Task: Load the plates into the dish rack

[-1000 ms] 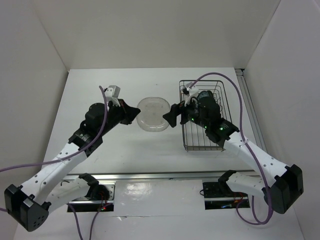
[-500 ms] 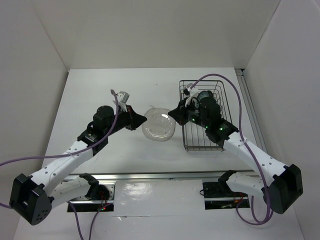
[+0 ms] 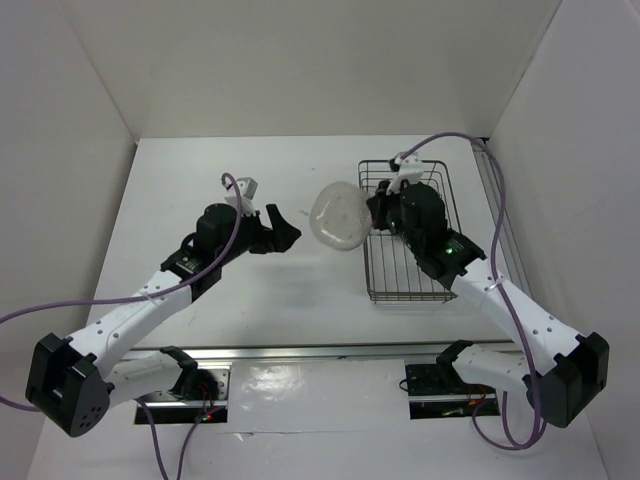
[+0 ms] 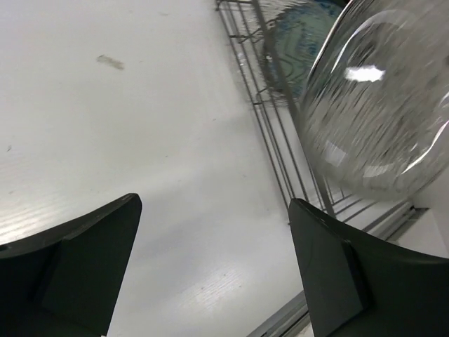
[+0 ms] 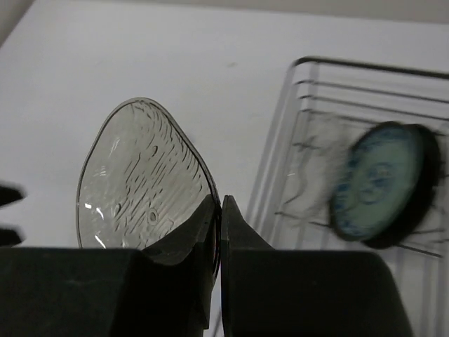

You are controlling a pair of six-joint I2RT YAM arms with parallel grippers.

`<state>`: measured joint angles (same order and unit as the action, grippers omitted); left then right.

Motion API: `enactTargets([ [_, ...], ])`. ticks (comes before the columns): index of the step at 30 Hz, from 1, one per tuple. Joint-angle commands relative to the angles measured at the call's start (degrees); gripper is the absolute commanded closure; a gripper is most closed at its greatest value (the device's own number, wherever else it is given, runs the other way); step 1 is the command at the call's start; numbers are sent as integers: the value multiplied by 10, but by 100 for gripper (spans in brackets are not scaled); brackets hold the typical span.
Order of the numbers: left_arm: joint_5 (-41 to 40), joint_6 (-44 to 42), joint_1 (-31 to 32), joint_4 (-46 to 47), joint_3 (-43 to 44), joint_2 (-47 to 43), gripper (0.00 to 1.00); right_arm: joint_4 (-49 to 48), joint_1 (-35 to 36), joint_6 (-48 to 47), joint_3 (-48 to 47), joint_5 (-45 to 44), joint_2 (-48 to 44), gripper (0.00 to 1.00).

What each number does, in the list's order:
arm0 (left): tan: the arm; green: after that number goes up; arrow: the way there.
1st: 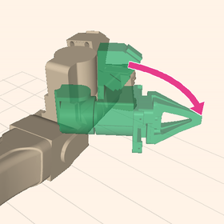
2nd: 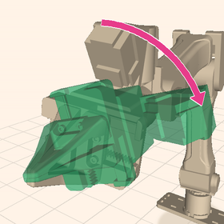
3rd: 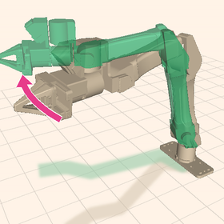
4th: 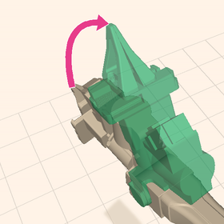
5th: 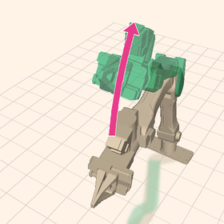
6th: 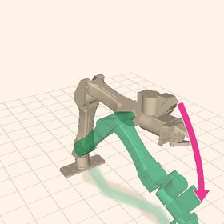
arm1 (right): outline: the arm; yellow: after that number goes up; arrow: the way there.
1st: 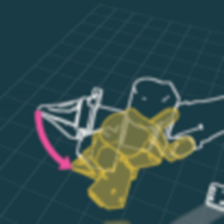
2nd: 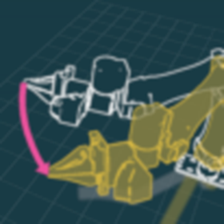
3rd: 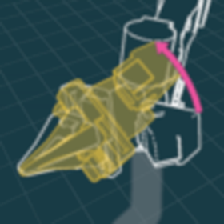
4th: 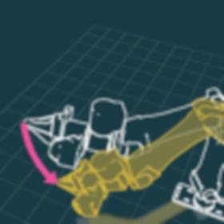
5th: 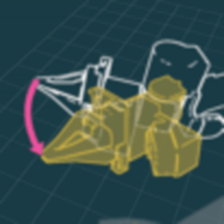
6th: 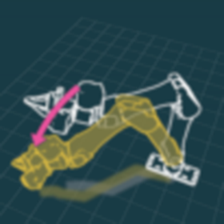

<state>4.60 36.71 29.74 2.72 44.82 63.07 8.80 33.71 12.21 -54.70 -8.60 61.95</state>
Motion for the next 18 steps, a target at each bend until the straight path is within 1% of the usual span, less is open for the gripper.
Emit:
enactTargets([
  [1, -56, 7, 0, -46, 25, -23, 0, 43, -19, -34, -70, -316, -21, 100],
  [2, -56, 7, 0, -61, 25, -30, 0, 43, -19, -61, -76, -364, -21, 100],
  [3, -56, 7, 0, -61, 25, -36, 0, 36, -29, -73, -76, -457, -15, 100],
  [5, -61, 7, 0, -69, 11, -51, 0, 11, -65, -117, -76, -506, -8, 100],
  [6, -55, 7, 0, -69, 11, -57, 0, 10, -80, -117, -82, -521, 1, 100],
  [7, -55, 7, 0, -69, -3, -67, 0, 10, -117, -117, -82, -521, 6, 100],
  [9, -43, 14, 0, -69, -9, -75, 0, 10, -150, -117, -88, -521, 6, 100],
  [10, -42, 14, 0, -69, -18, -75, 0, -17, -174, -124, -75, -521, 6, 100],
  [12, -28, 20, 0, -64, -26, -87, 0, -31, -191, -133, -57, -513, 1, 100],
  [13, -18, 20, 0, -54, -34, -88, 0, -40, -210, -133, -50, -501, 1, 100],
  [15, -4, 26, 0, -42, -51, -88, 0, -29, -232, -105, -55, -473, -4, 100],
  [16, -4, 26, 0, -36, -51, -88, 0, -29, -243, -104, -55, -441, -4, 100],
  [17, 4, 26, 0, -36, -59, -88, 0, -39, -259, -104, -50, -431, -4, 100],
  [18, 18, 33, 0, -30, -67, -82, 0, -48, -259, -113, -45, -423, 7, 100],
])
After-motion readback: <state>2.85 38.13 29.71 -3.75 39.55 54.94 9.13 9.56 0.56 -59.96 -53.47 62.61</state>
